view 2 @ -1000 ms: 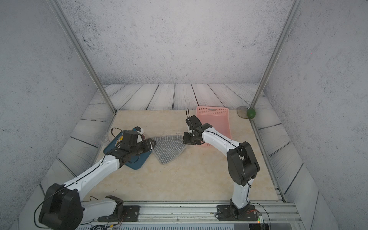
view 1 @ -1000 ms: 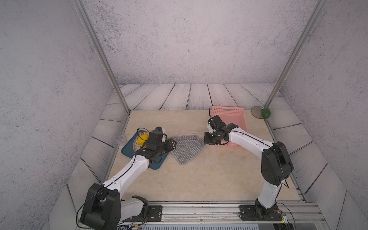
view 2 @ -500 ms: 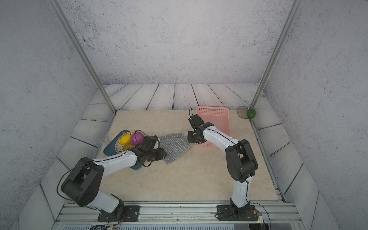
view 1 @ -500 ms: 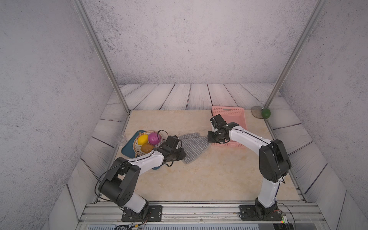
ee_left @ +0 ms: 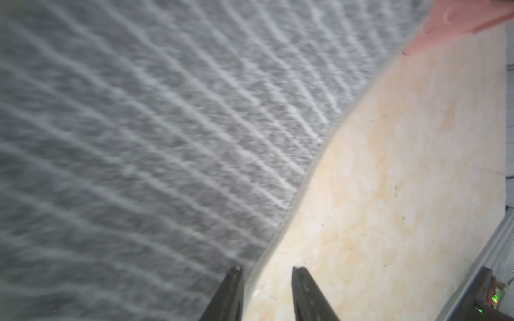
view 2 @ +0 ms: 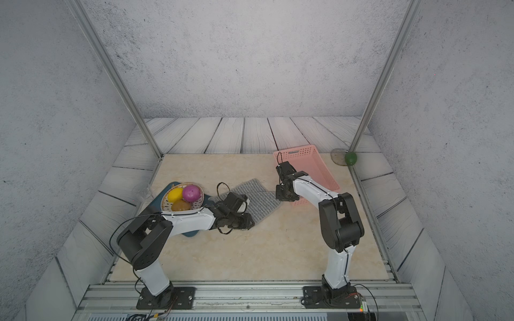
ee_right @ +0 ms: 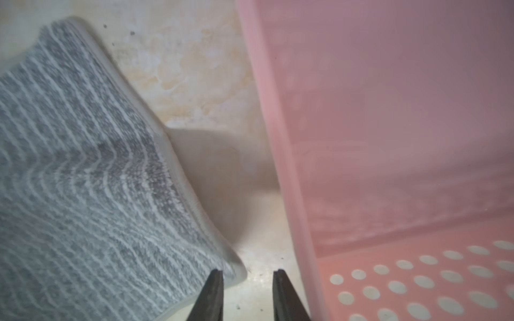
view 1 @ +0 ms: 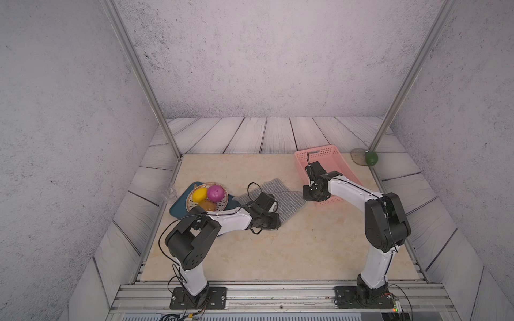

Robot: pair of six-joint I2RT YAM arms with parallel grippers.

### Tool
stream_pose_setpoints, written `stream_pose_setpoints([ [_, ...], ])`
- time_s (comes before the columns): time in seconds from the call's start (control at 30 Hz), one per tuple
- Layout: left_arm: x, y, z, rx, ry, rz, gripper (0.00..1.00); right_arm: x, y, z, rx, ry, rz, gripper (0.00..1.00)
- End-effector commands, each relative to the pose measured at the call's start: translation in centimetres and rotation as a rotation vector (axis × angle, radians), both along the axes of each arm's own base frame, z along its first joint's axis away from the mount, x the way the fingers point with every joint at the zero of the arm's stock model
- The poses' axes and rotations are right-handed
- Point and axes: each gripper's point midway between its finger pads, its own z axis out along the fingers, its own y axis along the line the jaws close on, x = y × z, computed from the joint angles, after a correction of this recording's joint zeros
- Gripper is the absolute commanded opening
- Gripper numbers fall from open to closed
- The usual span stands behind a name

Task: Fold the square dishcloth
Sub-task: Place the cleaning item at the center of the board, then flatten out the cleaning item at the center of the board.

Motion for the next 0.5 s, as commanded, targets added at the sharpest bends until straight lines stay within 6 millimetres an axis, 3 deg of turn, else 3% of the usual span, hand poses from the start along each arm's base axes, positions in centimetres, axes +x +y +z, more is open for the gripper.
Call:
stream_pose_setpoints([
  [0.0, -1.2, -3.4, 2.3, -0.098, 0.002, -0.081, 0.38, -0.4, -0.5, 2.2, -0.02, -0.037, 0.05, 0.36],
  [0.1, -1.2, -3.6, 4.2, -0.114, -0.03, -0.084, 0.4, -1.0, -0.5, 3.3, -0.008, -0.051, 0.066, 0.4],
  [0.2, -0.1, -1.2, 6.4, -0.062, -0.121, -0.011, 0.45, -2.0, -0.6, 4.3, -0.003, -0.065, 0.071, 0.4],
  [0.37, 3.3, 7.2, 10.2, 0.111, -0.302, 0.239, 0.72, -4.4, 1.1, 5.7, 0.042, -0.107, 0.112, 0.4],
  [0.47, 5.5, 12.2, 11.3, 0.174, -0.332, 0.348, 0.8, -6.3, 3.3, 6.1, 0.073, -0.156, 0.159, 0.42],
])
